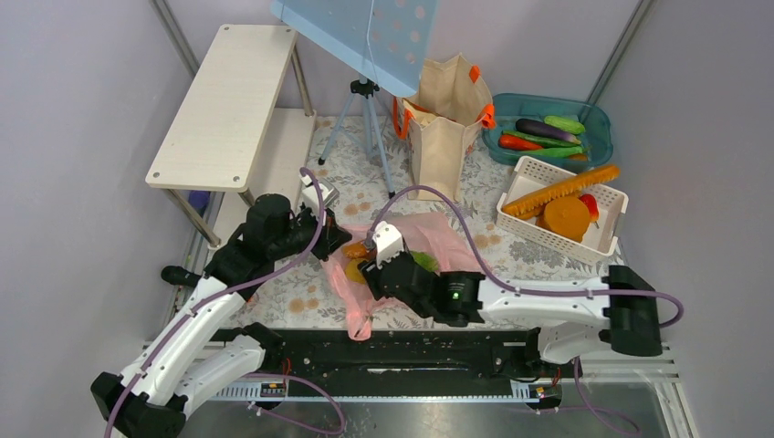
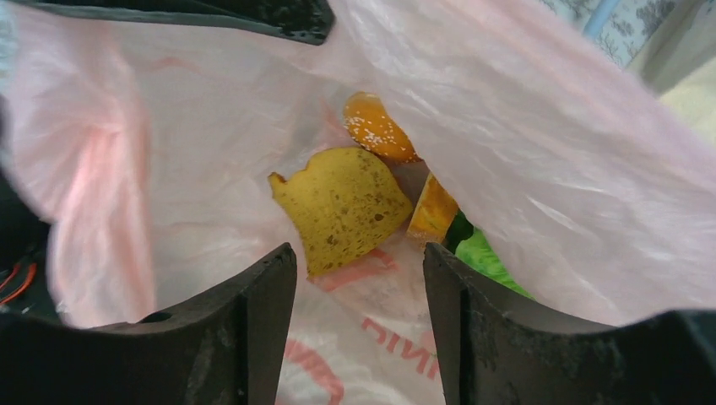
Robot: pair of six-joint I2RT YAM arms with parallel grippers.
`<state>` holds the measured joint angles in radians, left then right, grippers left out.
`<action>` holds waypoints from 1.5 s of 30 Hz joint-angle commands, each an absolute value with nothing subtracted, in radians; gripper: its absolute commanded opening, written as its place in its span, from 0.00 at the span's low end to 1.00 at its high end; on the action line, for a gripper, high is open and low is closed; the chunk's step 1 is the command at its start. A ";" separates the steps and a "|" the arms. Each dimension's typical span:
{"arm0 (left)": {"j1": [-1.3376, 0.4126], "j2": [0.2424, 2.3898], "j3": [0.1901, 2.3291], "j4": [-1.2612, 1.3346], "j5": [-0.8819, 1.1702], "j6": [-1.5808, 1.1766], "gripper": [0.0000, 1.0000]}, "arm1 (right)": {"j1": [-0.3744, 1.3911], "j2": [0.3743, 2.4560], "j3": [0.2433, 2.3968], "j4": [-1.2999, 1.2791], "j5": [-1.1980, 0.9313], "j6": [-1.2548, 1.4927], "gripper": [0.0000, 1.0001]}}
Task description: Untie the knot of the grocery bags and take out the mixed food
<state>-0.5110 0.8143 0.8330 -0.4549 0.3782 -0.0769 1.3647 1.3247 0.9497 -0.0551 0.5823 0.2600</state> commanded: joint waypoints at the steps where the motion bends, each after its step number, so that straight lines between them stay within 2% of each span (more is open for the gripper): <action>1: -0.508 0.822 0.838 -0.411 0.419 -0.082 0.00 | 1.304 1.422 0.959 0.061 0.676 0.347 0.64; 10: -0.508 0.822 0.836 -0.411 0.403 -0.081 0.00 | 1.171 1.606 1.001 0.133 0.609 0.392 0.65; 15: -0.508 0.820 0.835 -0.411 0.398 -0.081 0.00 | 1.148 1.639 0.993 0.138 0.620 0.421 0.67; 28: -0.508 0.818 0.836 -0.411 0.403 -0.081 0.00 | 1.132 1.738 0.978 0.255 0.557 0.390 0.52; 29: -0.507 0.818 0.836 -0.411 0.402 -0.081 0.00 | 1.131 1.741 0.982 0.252 0.556 0.382 0.48; 31: -0.508 0.816 0.835 -0.411 0.398 -0.081 0.00 | 1.131 1.727 0.983 0.252 0.544 0.357 0.22; 34: -0.508 0.814 0.836 -0.412 0.374 -0.084 0.00 | 1.131 1.644 0.938 0.297 0.468 0.327 0.01; 41: -0.508 0.816 0.841 -0.430 0.201 -0.106 0.00 | 1.132 1.290 0.672 0.565 0.231 0.261 0.00; 45: -0.508 0.825 0.844 -0.436 0.187 -0.109 0.00 | 1.132 1.116 0.598 0.585 0.181 0.224 0.00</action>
